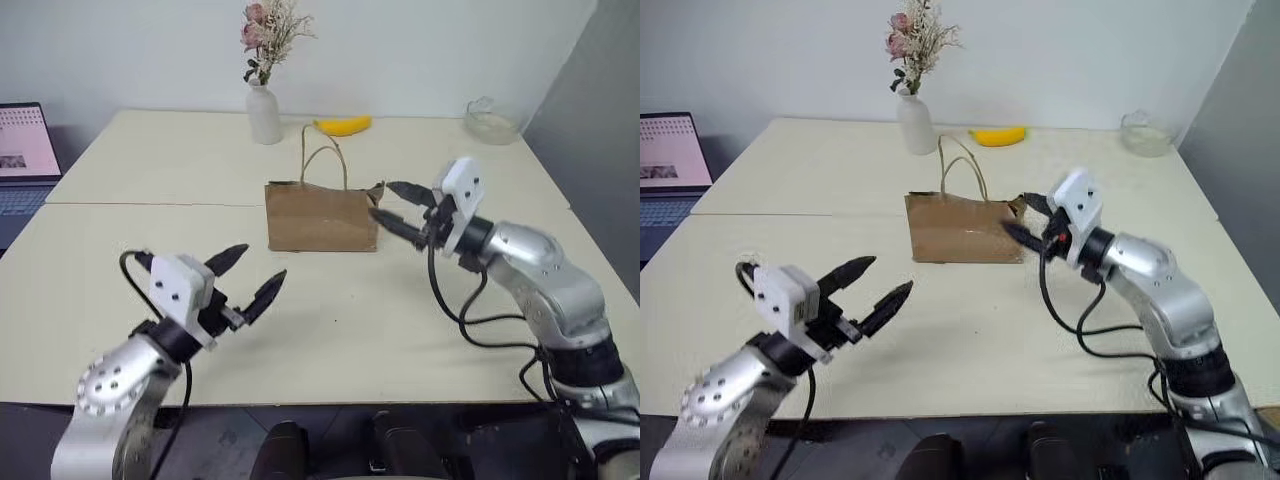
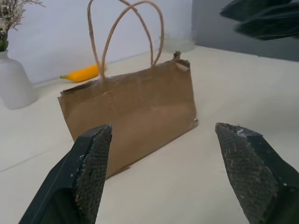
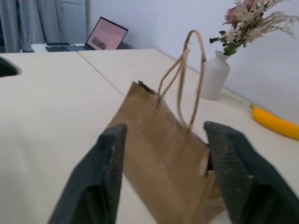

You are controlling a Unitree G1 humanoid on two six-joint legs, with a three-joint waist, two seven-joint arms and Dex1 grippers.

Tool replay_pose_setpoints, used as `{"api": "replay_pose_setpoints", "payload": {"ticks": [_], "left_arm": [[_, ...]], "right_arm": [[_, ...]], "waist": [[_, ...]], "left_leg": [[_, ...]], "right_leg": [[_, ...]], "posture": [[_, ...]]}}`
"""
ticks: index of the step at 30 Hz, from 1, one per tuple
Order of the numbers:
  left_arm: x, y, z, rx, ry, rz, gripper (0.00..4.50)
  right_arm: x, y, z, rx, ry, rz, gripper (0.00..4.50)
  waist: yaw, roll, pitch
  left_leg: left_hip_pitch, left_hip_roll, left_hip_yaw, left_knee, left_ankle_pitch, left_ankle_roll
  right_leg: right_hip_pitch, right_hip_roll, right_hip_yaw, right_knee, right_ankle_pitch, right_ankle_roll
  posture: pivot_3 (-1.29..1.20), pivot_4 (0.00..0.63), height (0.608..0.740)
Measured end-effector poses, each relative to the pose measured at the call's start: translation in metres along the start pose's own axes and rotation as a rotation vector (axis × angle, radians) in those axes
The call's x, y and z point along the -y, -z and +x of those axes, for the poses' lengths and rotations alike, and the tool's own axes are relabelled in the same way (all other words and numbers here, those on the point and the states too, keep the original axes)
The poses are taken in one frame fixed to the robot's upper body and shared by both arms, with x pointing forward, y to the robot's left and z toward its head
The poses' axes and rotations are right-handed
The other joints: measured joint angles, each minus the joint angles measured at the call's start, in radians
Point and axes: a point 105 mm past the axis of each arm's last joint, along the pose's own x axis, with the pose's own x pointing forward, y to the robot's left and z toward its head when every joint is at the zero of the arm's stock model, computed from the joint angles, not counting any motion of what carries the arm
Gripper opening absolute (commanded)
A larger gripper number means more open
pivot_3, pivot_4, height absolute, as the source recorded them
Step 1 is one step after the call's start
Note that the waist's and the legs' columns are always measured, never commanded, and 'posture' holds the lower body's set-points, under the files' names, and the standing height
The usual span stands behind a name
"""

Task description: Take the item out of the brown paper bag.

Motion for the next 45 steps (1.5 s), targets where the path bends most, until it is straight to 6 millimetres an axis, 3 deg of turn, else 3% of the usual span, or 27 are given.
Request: {"api": "replay_pose_setpoints", "payload": {"ticks": [5,11,14,18,23,30,40,45], "left_arm": [[0.006,-0.006,-0.007,-0.007,-0.021,-0.003,3.71],[0.012,-0.01,-0.004,-0.001,-0.019,0.034,3.71],[0.011,-0.011,-0.004,0.001,-0.029,0.046,3.71],[0.011,-0.01,-0.009,-0.008,-0.042,0.041,3.71],[0.015,-0.005,-0.017,-0.036,-0.036,0.034,3.71],[0.02,0.02,-0.045,-0.179,-0.038,0.034,3.71],[0.024,0.025,-0.061,-0.227,0.009,0.057,3.71],[0.019,0.023,-0.068,-0.246,0.022,0.108,3.71]], "right_arm": [[0.036,-0.003,0.031,-0.033,-0.003,-0.122,0.03],[0.067,-0.004,0.09,-0.169,0.02,-0.325,0.03],[0.061,-0.001,0.108,-0.231,-0.003,-0.426,0.03],[0.046,0.021,0.117,-0.341,-0.073,-0.516,0.03],[0.031,0.034,0.113,-0.394,-0.222,-0.557,0.03],[0.017,0.03,0.083,-0.357,-0.547,-0.576,0.03],[-0.036,0.063,0.043,-0.275,-0.804,-0.509,0.03],[-0.044,0.042,0.036,-0.188,-0.783,-0.479,0.03]], "waist": [[-0.005,0.001,0.0],[-0.015,0.003,0.001],[-0.011,0.002,0.001],[-0.008,0.003,0.001],[-0.007,0.003,0.001],[-0.006,0.004,0.002],[-0.006,0.006,0.003],[-0.007,0.007,0.003]], "left_leg": [[0.0,0.001,0.0,-0.002,0.0,0.0],[-0.001,0.001,0.002,-0.004,0.0,0.0],[-0.001,0.001,0.001,-0.008,0.0,0.0],[-0.002,0.001,0.002,-0.01,0.0,0.0],[-0.001,0.001,0.001,-0.012,0.0,0.0],[0.001,0.001,0.0,-0.013,0.0,0.0],[0.004,0.002,0.001,-0.015,0.0,0.0],[0.004,0.002,0.0,-0.015,0.0,0.0]], "right_leg": [[-0.001,0.002,0.0,0.001,0.001,0.0],[-0.004,0.002,0.0,0.0,0.001,-0.004],[-0.004,0.002,0.0,-0.001,0.001,-0.006],[-0.005,0.0,0.001,-0.003,0.003,-0.009],[-0.005,0.0,0.001,-0.004,0.002,-0.008],[-0.004,0.0,-0.001,-0.003,-0.004,-0.008],[-0.004,0.001,-0.001,-0.001,-0.007,-0.014],[-0.004,0.001,-0.001,-0.001,-0.008,-0.014]], "posture": [[0.0,0.15,0.74],[0.0,0.15,0.74],[0.0,0.15,0.74],[0.0,0.15,0.74],[0.0,0.15,0.74],[0.0,0.15,0.74],[0.0,0.15,0.74],[0.0,0.15,0.74]]}}
